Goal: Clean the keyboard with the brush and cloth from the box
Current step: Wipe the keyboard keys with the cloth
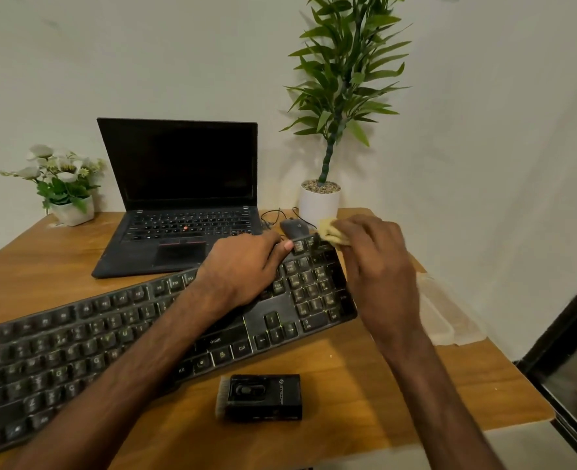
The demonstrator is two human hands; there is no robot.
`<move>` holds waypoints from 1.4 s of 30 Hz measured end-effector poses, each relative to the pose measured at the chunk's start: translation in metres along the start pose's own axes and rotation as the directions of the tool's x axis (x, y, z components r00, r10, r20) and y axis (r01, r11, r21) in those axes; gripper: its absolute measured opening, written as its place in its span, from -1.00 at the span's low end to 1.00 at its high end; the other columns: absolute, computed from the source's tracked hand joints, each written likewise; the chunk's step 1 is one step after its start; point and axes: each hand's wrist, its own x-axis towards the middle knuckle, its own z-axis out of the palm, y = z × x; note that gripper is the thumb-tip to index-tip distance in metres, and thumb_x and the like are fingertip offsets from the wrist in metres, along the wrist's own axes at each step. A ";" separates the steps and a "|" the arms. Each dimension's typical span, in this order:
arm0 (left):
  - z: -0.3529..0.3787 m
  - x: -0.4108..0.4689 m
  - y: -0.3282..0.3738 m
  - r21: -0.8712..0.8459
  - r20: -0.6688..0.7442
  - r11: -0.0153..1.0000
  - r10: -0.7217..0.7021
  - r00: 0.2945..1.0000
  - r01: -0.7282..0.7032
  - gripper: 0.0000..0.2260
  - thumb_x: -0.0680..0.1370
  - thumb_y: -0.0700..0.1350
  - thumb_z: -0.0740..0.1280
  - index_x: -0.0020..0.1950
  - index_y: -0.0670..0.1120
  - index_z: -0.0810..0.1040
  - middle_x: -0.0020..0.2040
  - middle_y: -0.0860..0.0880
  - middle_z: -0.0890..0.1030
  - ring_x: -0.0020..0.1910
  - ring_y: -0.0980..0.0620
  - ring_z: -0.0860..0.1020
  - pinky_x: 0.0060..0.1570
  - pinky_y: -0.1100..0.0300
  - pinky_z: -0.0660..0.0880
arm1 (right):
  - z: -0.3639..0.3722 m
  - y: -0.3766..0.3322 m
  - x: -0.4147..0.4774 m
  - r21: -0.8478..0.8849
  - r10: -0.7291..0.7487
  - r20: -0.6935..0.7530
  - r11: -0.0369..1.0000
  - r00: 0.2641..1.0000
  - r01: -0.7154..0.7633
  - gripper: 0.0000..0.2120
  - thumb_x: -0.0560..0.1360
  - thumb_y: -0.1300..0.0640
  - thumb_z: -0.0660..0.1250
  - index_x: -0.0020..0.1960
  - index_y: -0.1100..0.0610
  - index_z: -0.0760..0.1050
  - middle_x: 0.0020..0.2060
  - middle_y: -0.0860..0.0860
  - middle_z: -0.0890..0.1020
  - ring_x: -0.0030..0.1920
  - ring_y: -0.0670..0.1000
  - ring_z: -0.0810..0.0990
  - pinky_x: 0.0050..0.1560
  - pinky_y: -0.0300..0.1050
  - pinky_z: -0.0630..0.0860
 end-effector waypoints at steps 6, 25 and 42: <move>0.009 -0.004 -0.002 0.075 0.032 0.997 -0.026 0.999 0.023 -0.53 0.64 0.23 -0.13 0.09 -0.01 0.46 -0.27 0.06 0.52 -0.28 0.05 0.51 -0.20 0.06 0.51 | 0.017 -0.005 -0.021 -0.088 -0.082 0.280 0.990 0.957 0.110 -0.43 0.22 0.34 0.57 0.22 0.23 0.56 0.10 0.14 0.61 0.09 0.15 0.56 -0.12 -0.04 0.60; 0.040 -0.001 -0.011 0.197 0.064 0.980 -0.026 0.998 0.013 -0.56 0.67 0.20 -0.12 0.10 -0.03 0.43 -0.28 0.07 0.44 -0.33 0.05 0.43 -0.26 0.11 0.37 | -0.002 0.006 -0.042 -0.019 0.207 0.426 0.975 0.881 -0.220 -0.58 0.46 0.36 0.38 0.28 0.09 0.56 0.09 0.06 0.60 0.08 0.06 0.52 -0.04 -0.14 0.46; 0.057 -0.003 -0.023 0.181 0.007 0.983 -0.041 0.999 0.040 -0.52 0.66 0.22 -0.11 0.11 -0.01 0.50 -0.36 0.10 0.37 -0.34 0.05 0.46 -0.26 0.11 0.47 | 0.016 -0.008 -0.078 -0.171 0.199 0.602 0.978 0.773 -0.118 -0.52 0.47 0.35 0.37 0.34 0.03 0.51 0.21 0.02 0.52 0.18 0.03 0.46 0.03 -0.09 0.56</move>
